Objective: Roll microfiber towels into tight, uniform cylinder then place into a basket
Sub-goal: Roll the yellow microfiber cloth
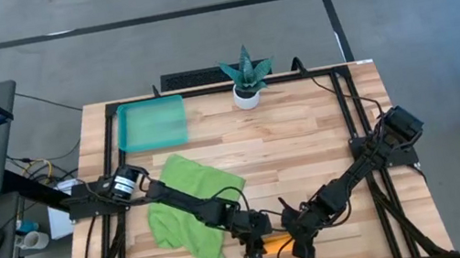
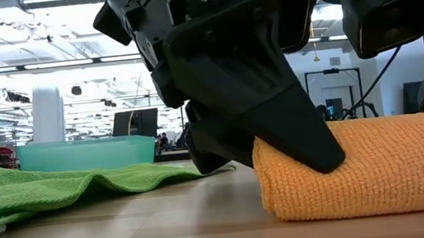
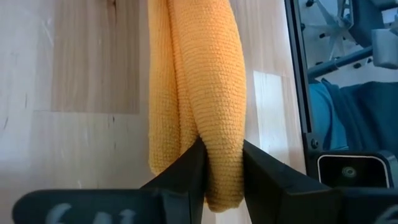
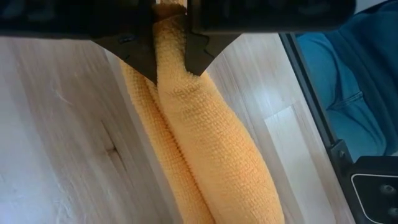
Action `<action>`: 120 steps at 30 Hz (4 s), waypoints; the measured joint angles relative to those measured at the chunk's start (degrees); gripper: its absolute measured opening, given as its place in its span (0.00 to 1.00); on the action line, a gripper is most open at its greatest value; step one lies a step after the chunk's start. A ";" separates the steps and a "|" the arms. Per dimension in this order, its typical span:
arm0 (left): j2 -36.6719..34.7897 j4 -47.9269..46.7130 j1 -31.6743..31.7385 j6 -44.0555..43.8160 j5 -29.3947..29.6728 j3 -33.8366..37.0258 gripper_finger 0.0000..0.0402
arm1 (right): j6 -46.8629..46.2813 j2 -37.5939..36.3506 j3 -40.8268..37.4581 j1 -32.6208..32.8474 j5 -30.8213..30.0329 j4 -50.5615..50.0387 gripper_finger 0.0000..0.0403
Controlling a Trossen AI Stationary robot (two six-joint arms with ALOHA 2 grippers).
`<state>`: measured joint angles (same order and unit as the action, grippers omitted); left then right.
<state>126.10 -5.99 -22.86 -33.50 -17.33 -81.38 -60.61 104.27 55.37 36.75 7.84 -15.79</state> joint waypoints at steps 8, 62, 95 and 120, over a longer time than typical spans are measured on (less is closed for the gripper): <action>-3.21 -6.58 -0.64 1.44 3.17 0.30 0.21 | -0.03 0.02 0.00 -0.02 -0.42 0.04 0.14; -0.59 -3.55 -3.97 10.01 26.33 -0.22 0.00 | -3.46 0.11 -0.24 -0.68 1.36 -0.43 0.25; 0.36 9.26 -6.12 19.81 33.40 0.06 0.00 | -3.44 0.07 -0.15 -0.79 1.09 -1.42 0.22; 0.33 1.54 -3.41 8.51 27.96 -0.03 0.00 | 2.93 -2.81 -0.46 -2.60 -0.11 -4.81 0.50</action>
<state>126.43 -4.44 -26.26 -24.99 10.63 -81.41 -57.68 101.46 54.91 34.15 7.72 -20.61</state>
